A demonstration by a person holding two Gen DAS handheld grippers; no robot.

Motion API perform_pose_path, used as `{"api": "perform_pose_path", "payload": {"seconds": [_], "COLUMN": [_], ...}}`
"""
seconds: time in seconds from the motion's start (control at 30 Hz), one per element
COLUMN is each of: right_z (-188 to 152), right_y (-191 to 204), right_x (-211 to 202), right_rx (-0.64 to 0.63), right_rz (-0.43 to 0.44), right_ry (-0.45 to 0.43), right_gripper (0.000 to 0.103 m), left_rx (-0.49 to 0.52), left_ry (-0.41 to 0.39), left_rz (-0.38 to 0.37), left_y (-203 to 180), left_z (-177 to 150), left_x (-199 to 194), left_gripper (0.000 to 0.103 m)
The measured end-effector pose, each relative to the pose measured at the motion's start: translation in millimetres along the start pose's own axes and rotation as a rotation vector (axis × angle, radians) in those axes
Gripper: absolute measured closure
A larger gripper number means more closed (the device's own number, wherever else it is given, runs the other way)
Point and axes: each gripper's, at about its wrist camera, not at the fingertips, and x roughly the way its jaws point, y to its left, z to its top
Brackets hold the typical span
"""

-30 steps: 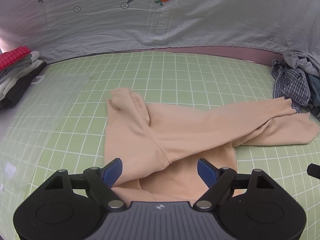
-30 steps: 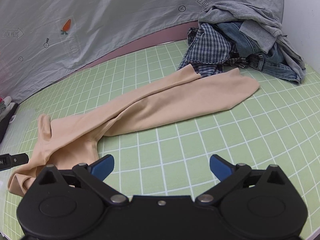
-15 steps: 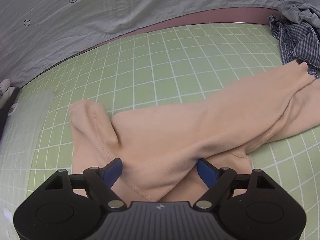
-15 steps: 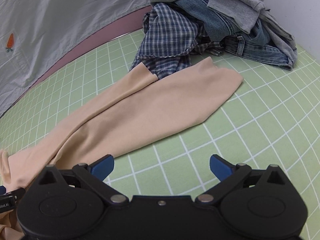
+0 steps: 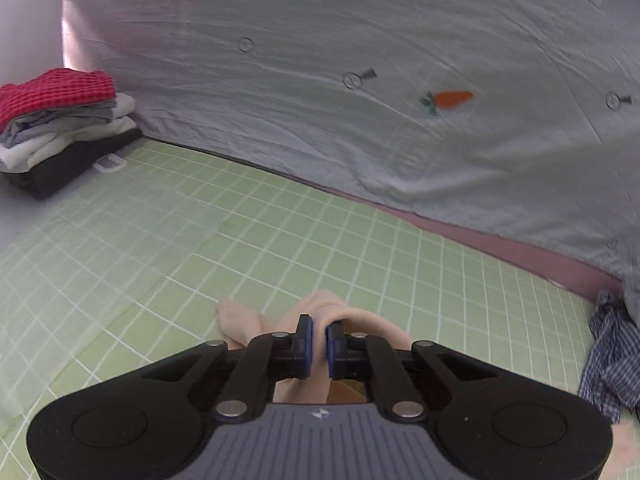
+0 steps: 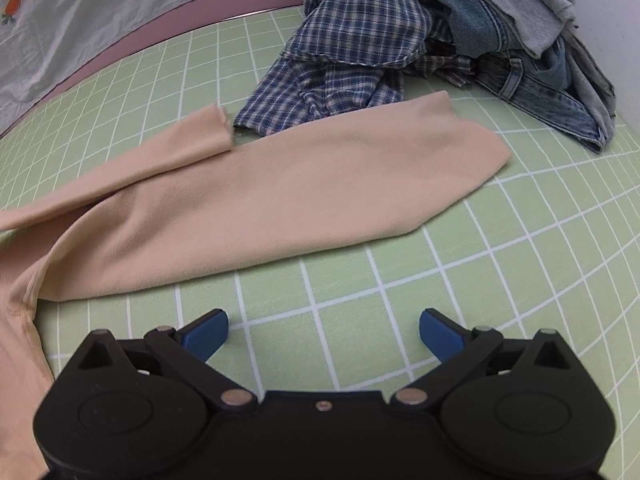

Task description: Fold clothes

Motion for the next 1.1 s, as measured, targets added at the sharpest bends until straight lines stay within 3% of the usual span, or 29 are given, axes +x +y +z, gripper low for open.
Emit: {"api": "perform_pose_path", "payload": {"seconds": [0.07,0.37,0.47,0.53,0.77,0.97,1.1], "right_z": [0.0,-0.3,4.2,7.2,49.9,79.7,88.9], "right_y": [3.9,12.8,10.0,8.0,-0.1,-2.7,6.6], "right_x": [-0.7,-0.9,-5.2,-8.1,-4.3,21.9,36.7], "right_rx": [0.001,-0.008,0.042,0.076,0.299,0.436,0.362], "right_rz": [0.009,0.007,0.032,0.049,0.155,0.081,-0.054], "right_ry": [0.002,-0.002,-0.021,-0.035,-0.093,-0.090,-0.054], "right_gripper": [0.000,0.000,0.000,0.000,0.000,0.000,0.002], "left_rx": [-0.089,-0.337,-0.341,-0.322,-0.288,-0.275,-0.261], "left_ry": [-0.042,0.131,0.176,0.198,0.245,0.266,0.276], "left_rz": [0.058,0.330,0.323,0.322,0.316,0.325,0.323], "left_y": [30.8,145.4,145.7,140.8,131.6,129.5,125.8], "left_z": [8.9,-15.4,-30.4,-38.1,-45.0,-49.3,-51.6], "left_x": [-2.8,9.2,11.3,12.8,26.6,33.1,36.1], "left_gripper": [0.095,0.092,0.091,0.081,0.068,0.062,0.057]}}
